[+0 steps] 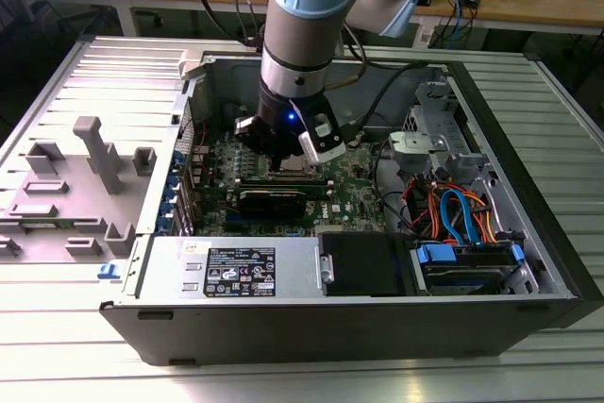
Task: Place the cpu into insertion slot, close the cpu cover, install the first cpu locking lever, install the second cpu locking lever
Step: 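Install the second cpu locking lever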
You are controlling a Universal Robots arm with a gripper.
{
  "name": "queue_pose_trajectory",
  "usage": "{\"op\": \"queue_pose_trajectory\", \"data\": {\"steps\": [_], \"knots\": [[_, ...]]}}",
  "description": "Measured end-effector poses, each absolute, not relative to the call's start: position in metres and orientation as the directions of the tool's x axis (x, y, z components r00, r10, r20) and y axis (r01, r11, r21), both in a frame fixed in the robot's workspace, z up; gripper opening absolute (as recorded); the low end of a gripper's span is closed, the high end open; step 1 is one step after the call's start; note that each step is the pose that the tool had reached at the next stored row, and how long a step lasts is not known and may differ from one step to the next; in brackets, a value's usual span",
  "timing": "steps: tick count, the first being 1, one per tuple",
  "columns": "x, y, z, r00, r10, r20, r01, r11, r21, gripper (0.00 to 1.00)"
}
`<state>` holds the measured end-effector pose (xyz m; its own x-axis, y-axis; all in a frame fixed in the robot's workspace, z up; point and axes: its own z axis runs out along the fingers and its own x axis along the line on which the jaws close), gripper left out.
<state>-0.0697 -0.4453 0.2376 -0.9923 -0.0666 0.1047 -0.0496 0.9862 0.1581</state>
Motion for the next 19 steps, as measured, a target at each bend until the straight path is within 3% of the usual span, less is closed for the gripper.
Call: {"op": "queue_pose_trajectory", "data": {"steps": [19], "knots": [[-0.071,-0.449,0.220,-0.991,-0.077,0.109,-0.056,0.982,0.183,0.11]]}}
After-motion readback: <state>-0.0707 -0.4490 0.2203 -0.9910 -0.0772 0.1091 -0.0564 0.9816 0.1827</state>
